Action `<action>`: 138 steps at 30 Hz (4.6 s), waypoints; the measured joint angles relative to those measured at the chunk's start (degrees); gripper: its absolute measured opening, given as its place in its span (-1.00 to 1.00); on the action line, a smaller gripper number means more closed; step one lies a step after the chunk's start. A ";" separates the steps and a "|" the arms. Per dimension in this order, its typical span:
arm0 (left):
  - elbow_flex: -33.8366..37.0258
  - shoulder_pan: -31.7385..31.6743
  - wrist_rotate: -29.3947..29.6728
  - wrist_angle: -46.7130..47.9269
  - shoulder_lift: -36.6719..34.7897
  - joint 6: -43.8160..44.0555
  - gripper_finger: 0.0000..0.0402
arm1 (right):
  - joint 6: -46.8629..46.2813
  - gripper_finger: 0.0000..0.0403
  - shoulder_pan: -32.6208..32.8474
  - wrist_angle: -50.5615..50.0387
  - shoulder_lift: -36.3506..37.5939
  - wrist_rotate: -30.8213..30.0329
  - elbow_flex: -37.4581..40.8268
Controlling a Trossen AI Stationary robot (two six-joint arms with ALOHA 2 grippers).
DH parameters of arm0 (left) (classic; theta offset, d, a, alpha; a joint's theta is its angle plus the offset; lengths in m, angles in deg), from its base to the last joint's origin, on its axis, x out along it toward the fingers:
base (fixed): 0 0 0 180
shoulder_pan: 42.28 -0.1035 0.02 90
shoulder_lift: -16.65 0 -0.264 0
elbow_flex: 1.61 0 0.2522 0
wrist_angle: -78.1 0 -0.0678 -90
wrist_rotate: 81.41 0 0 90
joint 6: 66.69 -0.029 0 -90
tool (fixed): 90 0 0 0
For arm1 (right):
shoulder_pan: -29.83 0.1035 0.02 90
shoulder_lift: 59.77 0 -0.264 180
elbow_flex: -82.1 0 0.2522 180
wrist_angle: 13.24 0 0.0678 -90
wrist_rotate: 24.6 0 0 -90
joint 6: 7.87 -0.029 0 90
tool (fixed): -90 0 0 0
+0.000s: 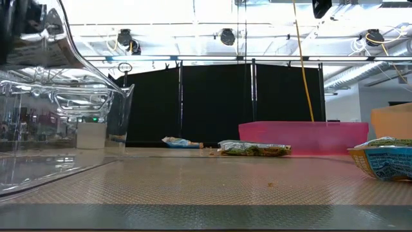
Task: Pick and place Granola Bars by type
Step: Put the yellow granola bar into the transparent bin
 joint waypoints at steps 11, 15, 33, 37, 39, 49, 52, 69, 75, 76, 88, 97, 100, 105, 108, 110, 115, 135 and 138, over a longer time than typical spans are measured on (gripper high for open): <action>4.70 3.74 -0.17 -9.83 -0.01 6.78 -0.99 | 0.00 -0.17 0.00 -0.02 0.00 0.00 0.00; 6.79 4.56 -0.46 -14.05 0.01 8.02 -0.99 | -0.07 -0.17 0.00 -0.02 0.00 0.00 0.00; 7.30 5.51 -1.67 -22.87 7.18 7.19 -0.99 | -1.05 -0.17 -0.02 0.00 0.02 0.00 0.00; 7.90 5.57 -1.69 -24.60 7.16 6.58 -0.99 | -1.05 -0.17 -0.02 0.02 0.00 0.00 0.00; 9.12 5.57 -2.44 -26.89 7.16 6.67 -0.99 | -1.05 -0.17 -0.01 0.17 0.02 0.00 0.00; 11.49 5.42 -4.26 -30.35 7.16 6.23 -0.99 | -1.07 -0.17 -0.01 0.44 0.02 0.00 0.00; 11.49 4.97 -4.52 -30.40 7.16 5.38 -0.99 | -1.07 -0.17 0.00 0.44 0.02 0.00 0.00; 14.99 4.17 -7.30 -36.46 7.11 6.63 -0.99 | -2.57 -0.17 -0.01 0.44 0.02 0.01 0.00; 14.99 4.17 -7.42 -36.24 7.11 6.52 -0.81 | -3.20 -0.17 -0.01 0.43 0.02 0.02 0.00; 14.99 4.18 -7.45 -36.19 7.11 6.60 -0.77 | -3.46 -0.17 -0.01 0.43 0.02 0.02 0.00; 15.04 2.51 -9.29 -32.78 4.07 3.00 -0.30 | -3.85 -0.17 -0.02 0.37 -0.02 0.02 0.00; 15.04 -2.13 -11.03 -25.71 -5.97 0.61 -0.06 | -3.36 -0.17 -0.01 0.28 -0.03 0.02 0.02; 15.04 -4.14 -10.32 -24.40 -9.72 -1.65 0.00 | -2.51 -0.17 -0.02 0.31 -0.03 0.02 0.02; 15.04 -7.78 -7.33 -24.06 -15.48 -8.40 0.10 | -2.51 -0.17 0.00 0.33 -0.04 0.02 0.02; 15.04 -10.25 -4.99 -23.29 -18.55 -12.11 0.17 | -2.51 -0.17 -0.02 0.38 -0.04 0.02 0.02; 15.04 -12.15 -3.07 -22.41 -20.38 -14.64 0.22 | -2.51 -0.17 0.00 0.42 -0.04 0.02 0.02; 14.76 -17.77 1.79 -19.12 -23.64 -20.75 0.36 | -2.51 -0.17 -0.01 0.68 -0.04 -0.10 0.02; 2.73 -49.40 6.57 -11.90 -23.85 -58.26 0.60 | -2.49 -0.17 -0.04 4.72 -3.68 -6.40 0.04; 0.48 -54.24 6.29 -11.91 -22.59 -63.59 0.57 | -2.50 -0.17 -0.11 6.20 -4.85 -6.39 0.04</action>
